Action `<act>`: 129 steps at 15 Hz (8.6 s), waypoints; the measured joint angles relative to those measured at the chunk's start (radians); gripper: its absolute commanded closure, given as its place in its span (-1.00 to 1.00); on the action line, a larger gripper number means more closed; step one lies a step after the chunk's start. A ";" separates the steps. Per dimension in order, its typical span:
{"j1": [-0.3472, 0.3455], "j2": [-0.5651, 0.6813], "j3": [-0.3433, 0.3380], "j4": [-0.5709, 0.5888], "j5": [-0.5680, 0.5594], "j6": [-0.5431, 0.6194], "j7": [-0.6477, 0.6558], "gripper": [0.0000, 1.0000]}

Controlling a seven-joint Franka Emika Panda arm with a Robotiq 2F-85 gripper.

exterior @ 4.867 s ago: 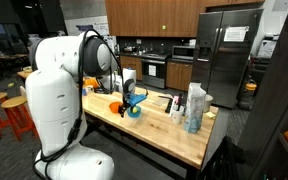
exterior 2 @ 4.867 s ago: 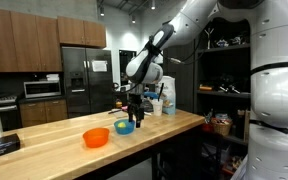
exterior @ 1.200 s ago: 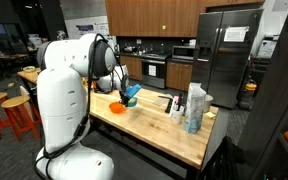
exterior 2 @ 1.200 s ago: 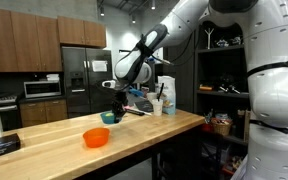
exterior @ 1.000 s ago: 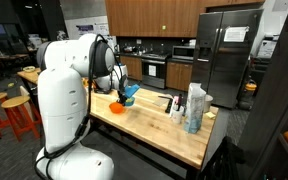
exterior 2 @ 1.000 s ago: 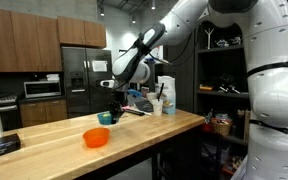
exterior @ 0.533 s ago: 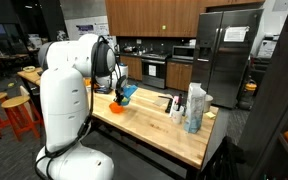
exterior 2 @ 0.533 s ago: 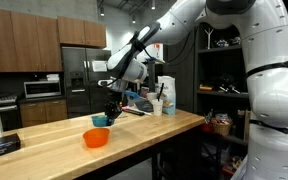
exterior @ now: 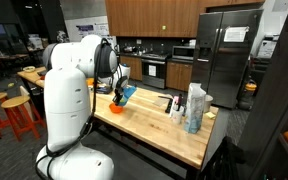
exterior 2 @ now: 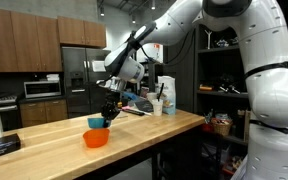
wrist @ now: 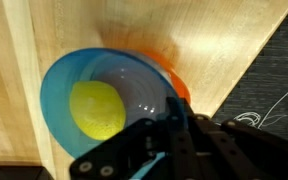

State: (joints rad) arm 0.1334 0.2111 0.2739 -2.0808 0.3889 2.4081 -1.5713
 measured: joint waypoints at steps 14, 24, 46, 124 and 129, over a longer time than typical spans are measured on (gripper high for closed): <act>-0.052 0.016 0.004 0.061 0.487 -0.175 -0.314 0.98; -0.073 0.060 -0.088 0.060 0.817 -0.544 -0.429 0.98; -0.051 0.177 -0.214 0.048 1.050 -0.835 -0.461 0.98; -0.033 -0.049 -0.038 -0.083 -0.275 0.127 0.350 -1.00; -0.033 -0.049 -0.012 -0.067 -0.180 0.083 0.243 -1.00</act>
State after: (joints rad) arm 0.1006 0.1624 0.2615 -2.1474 0.2087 2.4910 -1.3283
